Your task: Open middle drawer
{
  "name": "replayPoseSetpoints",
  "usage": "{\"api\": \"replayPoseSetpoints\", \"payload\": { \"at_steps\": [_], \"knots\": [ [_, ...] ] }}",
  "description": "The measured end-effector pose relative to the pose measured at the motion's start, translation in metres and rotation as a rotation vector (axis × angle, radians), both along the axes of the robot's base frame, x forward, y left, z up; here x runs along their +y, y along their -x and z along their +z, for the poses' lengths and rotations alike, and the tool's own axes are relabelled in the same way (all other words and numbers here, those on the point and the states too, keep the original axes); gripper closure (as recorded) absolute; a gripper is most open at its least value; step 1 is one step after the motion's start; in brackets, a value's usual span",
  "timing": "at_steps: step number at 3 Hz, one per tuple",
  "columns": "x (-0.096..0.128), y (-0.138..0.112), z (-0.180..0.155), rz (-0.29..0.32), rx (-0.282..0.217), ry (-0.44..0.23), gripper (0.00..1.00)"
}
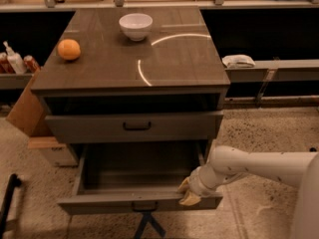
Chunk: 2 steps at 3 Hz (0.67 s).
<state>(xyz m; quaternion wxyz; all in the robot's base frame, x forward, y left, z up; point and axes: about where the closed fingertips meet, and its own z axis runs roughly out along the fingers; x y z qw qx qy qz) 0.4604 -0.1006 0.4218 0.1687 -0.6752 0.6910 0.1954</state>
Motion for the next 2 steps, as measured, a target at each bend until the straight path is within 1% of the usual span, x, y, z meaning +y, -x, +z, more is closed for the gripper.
{"api": "replayPoseSetpoints", "payload": {
  "at_steps": [1,2],
  "knots": [
    [0.0000,0.0000,0.0038,0.000,0.000,0.000,1.00],
    [0.0007,0.0078,0.0013,-0.007,-0.006,-0.021,1.00]
  ]
}}
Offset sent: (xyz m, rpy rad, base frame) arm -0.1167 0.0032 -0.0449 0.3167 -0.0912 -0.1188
